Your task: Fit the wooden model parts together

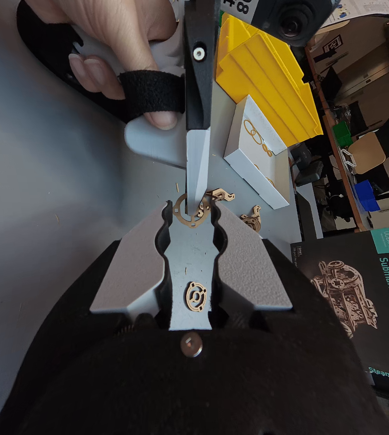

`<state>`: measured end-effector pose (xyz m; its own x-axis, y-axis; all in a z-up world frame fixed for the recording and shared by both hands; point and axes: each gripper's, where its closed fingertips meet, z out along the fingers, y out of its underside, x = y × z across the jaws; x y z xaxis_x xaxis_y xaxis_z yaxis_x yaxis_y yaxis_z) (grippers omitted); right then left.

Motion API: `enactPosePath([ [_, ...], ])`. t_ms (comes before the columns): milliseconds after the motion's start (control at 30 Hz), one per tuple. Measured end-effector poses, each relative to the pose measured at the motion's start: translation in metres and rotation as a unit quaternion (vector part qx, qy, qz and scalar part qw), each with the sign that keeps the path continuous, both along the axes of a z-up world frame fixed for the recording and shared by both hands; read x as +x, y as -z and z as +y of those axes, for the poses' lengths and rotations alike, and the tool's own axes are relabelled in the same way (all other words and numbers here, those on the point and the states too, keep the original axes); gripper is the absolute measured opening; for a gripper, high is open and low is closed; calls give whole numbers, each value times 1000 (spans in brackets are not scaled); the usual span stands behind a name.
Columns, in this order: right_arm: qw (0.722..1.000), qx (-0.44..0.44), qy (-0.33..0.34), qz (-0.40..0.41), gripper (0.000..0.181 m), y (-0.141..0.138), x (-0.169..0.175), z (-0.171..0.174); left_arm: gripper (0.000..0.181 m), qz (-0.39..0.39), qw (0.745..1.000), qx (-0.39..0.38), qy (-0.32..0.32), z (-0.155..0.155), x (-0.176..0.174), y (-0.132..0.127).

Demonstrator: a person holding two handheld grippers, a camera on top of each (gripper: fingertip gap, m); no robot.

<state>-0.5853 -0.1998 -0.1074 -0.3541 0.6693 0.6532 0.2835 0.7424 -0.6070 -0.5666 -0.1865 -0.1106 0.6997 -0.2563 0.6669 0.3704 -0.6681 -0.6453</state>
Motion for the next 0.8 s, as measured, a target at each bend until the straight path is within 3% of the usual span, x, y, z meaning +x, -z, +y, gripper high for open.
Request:
enactPosePath([
  [367, 1000, -1, 8, 7, 31, -2, 0, 3, 2, 2, 1000, 3, 15, 0, 0, -3],
  [467, 1000, 2, 18, 4, 31, 1, 0, 10, 13, 52, 998, 17, 11, -2, -18, -5],
  [533, 1000, -13, 23, 0, 32, 2, -1, 13, 11, 131, 990, 50, 3, -1, -42, -6],
  [633, 999, -36, 28, -5, 31, 4, -1, 17, 22, 291, 949, 123, -3, 5, -78, -10],
  [733, 998, -49, 35, -7, 31, 5, -2, 22, 32, 465, 864, 189, 30, 13, -99, -8],
  [800, 998, -54, 38, -4, 32, 4, -2, 24, 43, 526, 820, 201, 100, 17, -97, 4],
])
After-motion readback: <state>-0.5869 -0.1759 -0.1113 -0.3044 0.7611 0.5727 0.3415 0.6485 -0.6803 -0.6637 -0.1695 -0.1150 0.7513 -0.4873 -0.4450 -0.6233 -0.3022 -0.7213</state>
